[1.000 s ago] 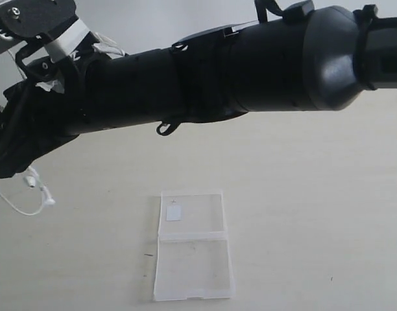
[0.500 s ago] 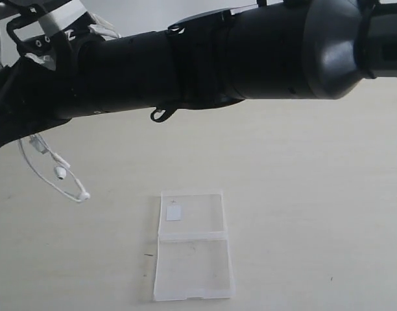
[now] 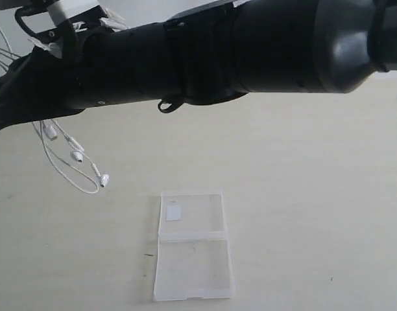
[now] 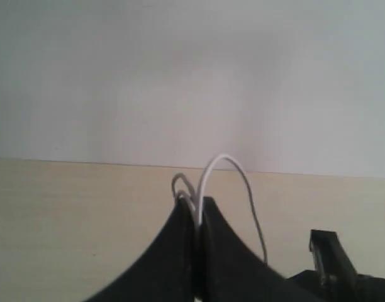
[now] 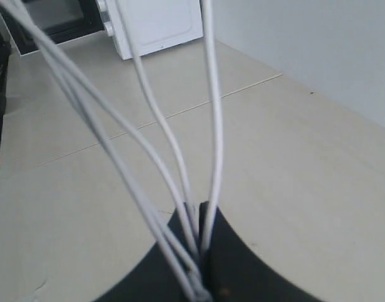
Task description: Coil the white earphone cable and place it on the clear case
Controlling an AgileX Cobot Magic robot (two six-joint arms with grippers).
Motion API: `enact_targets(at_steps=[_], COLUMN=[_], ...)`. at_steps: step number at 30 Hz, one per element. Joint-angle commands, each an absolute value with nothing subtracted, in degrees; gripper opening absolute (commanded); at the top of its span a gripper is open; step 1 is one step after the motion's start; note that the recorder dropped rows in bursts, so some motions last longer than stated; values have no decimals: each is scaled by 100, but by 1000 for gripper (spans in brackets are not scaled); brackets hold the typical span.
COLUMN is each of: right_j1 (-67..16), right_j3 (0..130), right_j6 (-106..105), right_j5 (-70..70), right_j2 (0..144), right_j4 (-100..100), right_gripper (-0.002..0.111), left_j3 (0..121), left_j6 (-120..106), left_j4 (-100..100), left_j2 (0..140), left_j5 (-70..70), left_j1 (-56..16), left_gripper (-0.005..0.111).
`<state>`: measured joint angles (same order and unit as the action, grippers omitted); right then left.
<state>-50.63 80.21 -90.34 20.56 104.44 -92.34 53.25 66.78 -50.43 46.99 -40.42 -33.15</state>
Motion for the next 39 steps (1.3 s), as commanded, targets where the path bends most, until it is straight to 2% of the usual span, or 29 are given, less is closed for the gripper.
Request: enact_targets(at_steps=[1, 4, 9, 14, 23, 30, 35, 39], right_j1=[-5033, -5033, -5033, -5033, -4997, -4997, -4997, -4997], right_j3=[8034, 8034, 8034, 8034, 8034, 8034, 8034, 8034], right_j6=[-8794, -8409, -6810, -6041, -4919, -4739, -3393, -3292], right_j5=[1834, 1718, 1212, 1371, 1400, 2394, 3329, 4128], right_j2=[10163, 9933, 9569, 9284, 8910, 8816, 8816, 8816], right_j4=[-8839, -8353, -6402, -4959, -3252, -1806, -209, 350], right_gripper=[0, 0, 0, 0, 0, 0, 0, 0], left_j3=[5348, 5348, 5348, 5322, 4447, 3773, 3496, 3331], left_j6=[6226, 5988, 5238, 4133, 3818, 3853, 3853, 3829], left_j4=[-4852, -4754, -4267, -3693, -3689, -3686, -3694, -3694], left_j2=[4637, 4688, 4709, 4777, 5133, 5522, 5969, 6304], left_j5=[-4235, -4490, -4812, -4776, -4334, -3049, -2538, -1977], left_j1=[-3312, -3312, -3312, -3312, -3312, -3312, -3312, -3312], left_gripper=[0, 0, 0, 0, 0, 0, 0, 0])
